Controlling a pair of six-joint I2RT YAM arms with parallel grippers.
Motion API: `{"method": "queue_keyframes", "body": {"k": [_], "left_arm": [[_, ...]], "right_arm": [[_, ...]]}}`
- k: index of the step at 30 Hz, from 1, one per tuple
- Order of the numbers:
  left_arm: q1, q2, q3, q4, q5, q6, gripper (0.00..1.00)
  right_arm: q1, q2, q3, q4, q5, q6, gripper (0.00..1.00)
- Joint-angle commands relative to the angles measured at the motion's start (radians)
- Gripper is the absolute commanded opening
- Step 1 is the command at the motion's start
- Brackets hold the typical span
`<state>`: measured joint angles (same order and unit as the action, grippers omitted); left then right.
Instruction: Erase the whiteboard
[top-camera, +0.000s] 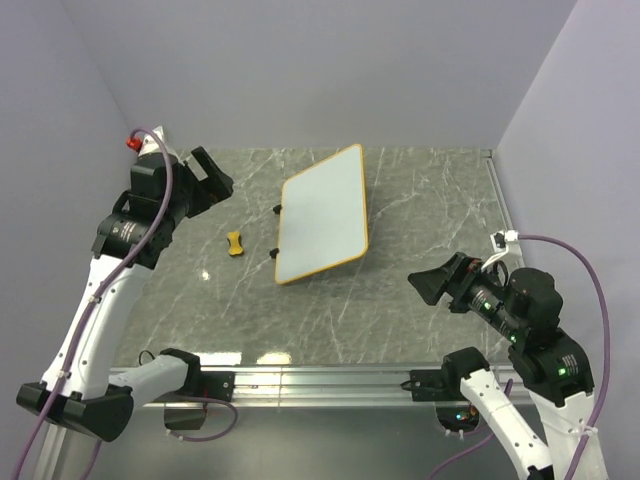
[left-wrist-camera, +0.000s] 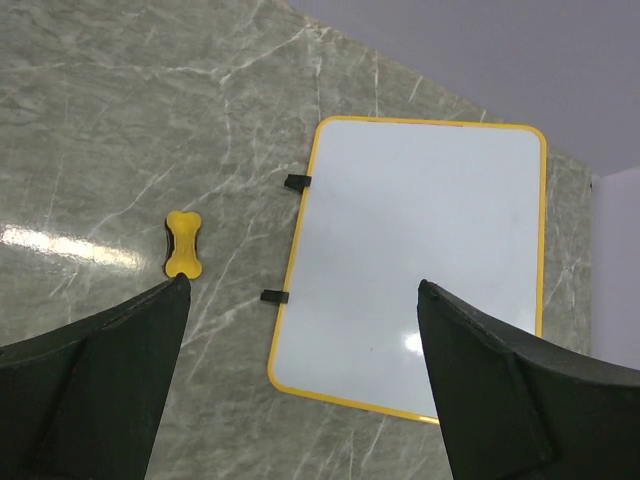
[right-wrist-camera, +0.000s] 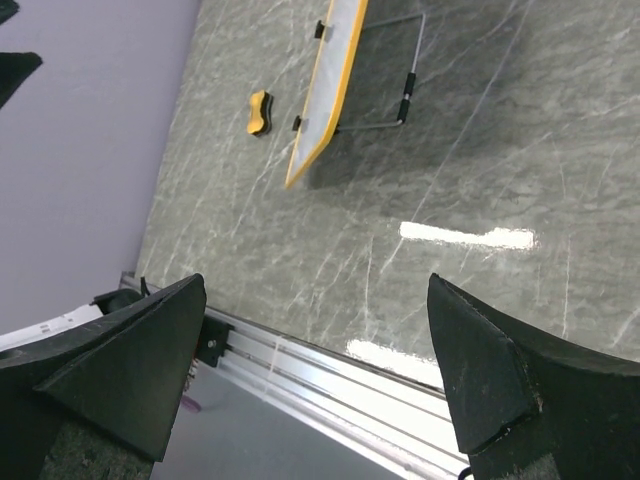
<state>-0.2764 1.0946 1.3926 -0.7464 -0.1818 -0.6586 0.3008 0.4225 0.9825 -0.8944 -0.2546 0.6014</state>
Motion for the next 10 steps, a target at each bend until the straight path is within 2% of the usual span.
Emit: {"method": "queue_keyframes", "body": {"k": [1,6,10], "left_arm": [[-0.004,-0.027,0.034,0.004,-0.015,0.042,0.99],[-0.004,0.04,0.069,0.073,0.004,0.057,0.99],[-0.012,0.169,0.247,0.061,-0.025,0.077,1.0]], "right_arm": [[0.001,0.012,0.013,0.011,0.017,-0.017,0.98],[0.001,0.021,0.001,0.021,0.061,-0.04,0.99],[0.0,0.061,0.019,0.031,0.074,-0.043,0.98]]}}
